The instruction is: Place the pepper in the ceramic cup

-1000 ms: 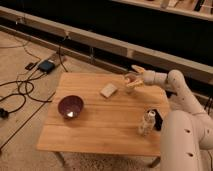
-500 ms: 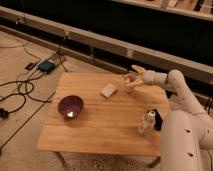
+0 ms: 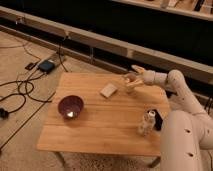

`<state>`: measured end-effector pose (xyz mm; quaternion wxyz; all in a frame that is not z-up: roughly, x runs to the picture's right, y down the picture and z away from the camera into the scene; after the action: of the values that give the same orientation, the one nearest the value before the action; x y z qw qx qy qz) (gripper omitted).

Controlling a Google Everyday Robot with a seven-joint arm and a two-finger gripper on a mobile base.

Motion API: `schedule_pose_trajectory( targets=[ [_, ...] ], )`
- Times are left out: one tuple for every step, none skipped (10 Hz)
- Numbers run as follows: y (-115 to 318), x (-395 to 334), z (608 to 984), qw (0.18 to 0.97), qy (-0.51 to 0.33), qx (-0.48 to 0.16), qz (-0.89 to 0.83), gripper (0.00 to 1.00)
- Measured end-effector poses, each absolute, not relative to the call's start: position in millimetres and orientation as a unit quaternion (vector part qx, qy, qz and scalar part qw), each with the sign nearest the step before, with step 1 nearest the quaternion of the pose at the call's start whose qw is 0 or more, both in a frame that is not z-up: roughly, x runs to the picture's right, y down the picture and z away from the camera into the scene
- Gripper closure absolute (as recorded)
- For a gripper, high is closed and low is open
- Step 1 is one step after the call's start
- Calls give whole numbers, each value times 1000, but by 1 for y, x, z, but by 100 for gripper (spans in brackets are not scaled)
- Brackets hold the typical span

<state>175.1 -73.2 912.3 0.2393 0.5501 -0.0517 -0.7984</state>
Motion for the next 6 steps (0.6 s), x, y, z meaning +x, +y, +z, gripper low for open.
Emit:
schedule_pose_trajectory(
  targets=[
    [-76,174,911,239,-50,553,-797,20],
    [-79,172,910,239,-48,556,-795,20],
    [-81,170,909,239,-46,558,-794,20],
    [-83,167,910,238,-46,560,-792,20],
    [-83,163,910,237,-47,563,-790,20],
    [-83,161,910,236,-48,564,-790,20]
  ],
)
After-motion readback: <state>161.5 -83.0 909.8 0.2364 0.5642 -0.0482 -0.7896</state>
